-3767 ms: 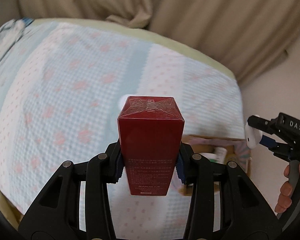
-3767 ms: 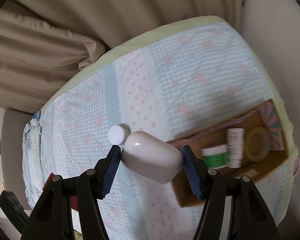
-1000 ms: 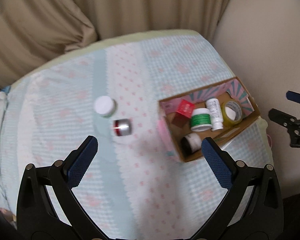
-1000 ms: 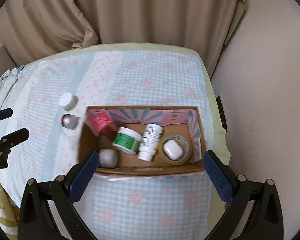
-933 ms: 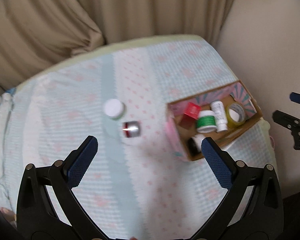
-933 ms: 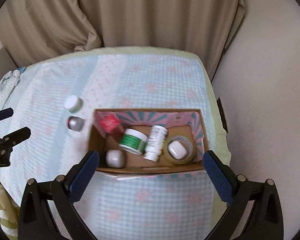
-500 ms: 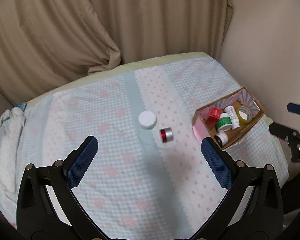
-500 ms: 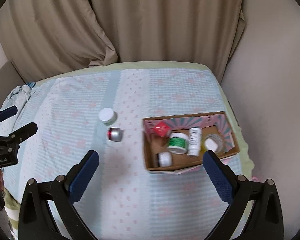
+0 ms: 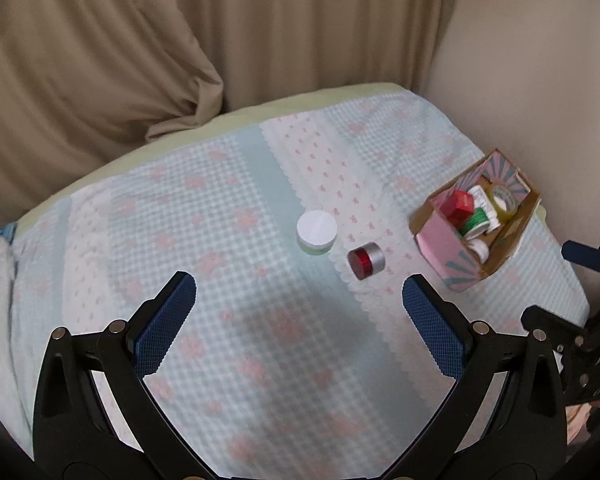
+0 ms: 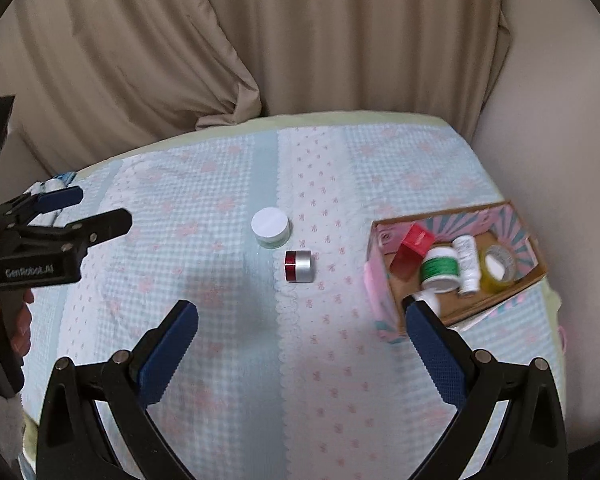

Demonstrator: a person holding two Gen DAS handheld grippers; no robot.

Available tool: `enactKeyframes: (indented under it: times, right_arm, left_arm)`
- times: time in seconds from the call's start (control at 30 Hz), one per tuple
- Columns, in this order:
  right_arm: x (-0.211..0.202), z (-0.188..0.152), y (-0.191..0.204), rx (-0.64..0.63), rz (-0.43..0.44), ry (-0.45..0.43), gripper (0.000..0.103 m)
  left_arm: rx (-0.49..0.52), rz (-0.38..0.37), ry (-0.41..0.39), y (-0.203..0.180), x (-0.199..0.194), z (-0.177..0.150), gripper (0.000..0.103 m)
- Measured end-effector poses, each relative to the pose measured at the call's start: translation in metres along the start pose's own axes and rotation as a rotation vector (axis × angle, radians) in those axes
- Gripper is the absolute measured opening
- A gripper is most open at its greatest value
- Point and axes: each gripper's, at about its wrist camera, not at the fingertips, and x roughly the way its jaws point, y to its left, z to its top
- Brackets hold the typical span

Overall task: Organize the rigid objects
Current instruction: 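Move both tools back toward the white-lidded jar and red-silver tin, then grasp the white-lidded jar with left tool while right tool grasps the red-silver tin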

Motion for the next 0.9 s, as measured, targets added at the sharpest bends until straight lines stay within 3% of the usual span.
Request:
enactKeyframes:
  times: [0.27, 0.37, 0.5, 0.6, 0.7, 0.87, 0.9]
  right_arm:
    - [0.093, -0.012, 0.005, 0.058, -0.054, 0.023, 0.103]
    - [0.142, -0.019, 0.002, 0.061, -0.077, 0.030, 0.103]
    - [0.193, -0.026, -0.002, 0.059, -0.096, 0.028, 0.096]
    - [0.225, -0.028, -0.005, 0.068, -0.099, 0.016, 0.095]
    - [0.253, -0.029, -0.006, 0.057, -0.096, 0.021, 0.083]
    - [0.279, -0.027, -0.006, 0.039, -0.089, 0.009, 0.083]
    - [0.282, -0.026, -0.005, 0.032, -0.089, 0.005, 0.077]
  left_arm:
    - [0.121, -0.042, 0.068, 0.011, 0.129, -0.005, 0.103]
    - [0.121, -0.093, 0.070, 0.015, 0.182, -0.011, 0.103]
    - [0.171, -0.110, 0.085, 0.010, 0.250, -0.018, 0.103]
    - [0.216, -0.130, 0.068, 0.002, 0.281, -0.021, 0.103]
    - [0.265, -0.140, 0.055, -0.010, 0.303, -0.020, 0.103]
    - [0.290, -0.159, 0.052, -0.019, 0.324, -0.012, 0.100]
    - [0.290, -0.172, 0.052, -0.020, 0.328, -0.009, 0.097]
